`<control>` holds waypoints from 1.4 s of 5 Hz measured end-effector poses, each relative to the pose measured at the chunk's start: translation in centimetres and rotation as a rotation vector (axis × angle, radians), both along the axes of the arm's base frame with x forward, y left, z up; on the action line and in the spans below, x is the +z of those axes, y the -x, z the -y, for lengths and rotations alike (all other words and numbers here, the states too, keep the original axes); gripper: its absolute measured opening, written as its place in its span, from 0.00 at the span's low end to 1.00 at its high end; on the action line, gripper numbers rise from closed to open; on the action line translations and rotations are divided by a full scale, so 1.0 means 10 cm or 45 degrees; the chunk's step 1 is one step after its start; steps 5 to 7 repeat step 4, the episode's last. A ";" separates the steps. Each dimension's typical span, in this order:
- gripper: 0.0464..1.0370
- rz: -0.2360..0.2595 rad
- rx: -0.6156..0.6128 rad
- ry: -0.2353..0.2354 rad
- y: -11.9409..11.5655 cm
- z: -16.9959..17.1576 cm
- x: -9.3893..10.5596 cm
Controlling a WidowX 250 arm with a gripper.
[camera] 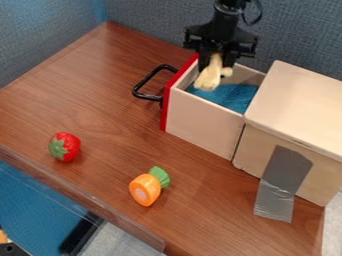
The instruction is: Put the duck inside the drawer
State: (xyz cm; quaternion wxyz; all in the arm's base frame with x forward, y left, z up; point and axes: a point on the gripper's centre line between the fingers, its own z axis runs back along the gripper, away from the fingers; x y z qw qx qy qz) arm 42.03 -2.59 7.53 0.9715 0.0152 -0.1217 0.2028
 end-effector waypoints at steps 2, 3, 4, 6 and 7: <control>0.97 0.004 0.058 -0.003 -0.01 0.01 0.09; 0.97 0.113 0.068 0.013 -0.06 0.01 0.49; 0.96 0.148 0.072 0.061 0.00 0.00 0.80; 0.96 0.148 0.072 0.061 0.00 0.00 0.80; 0.96 0.148 0.072 0.061 0.00 0.00 0.80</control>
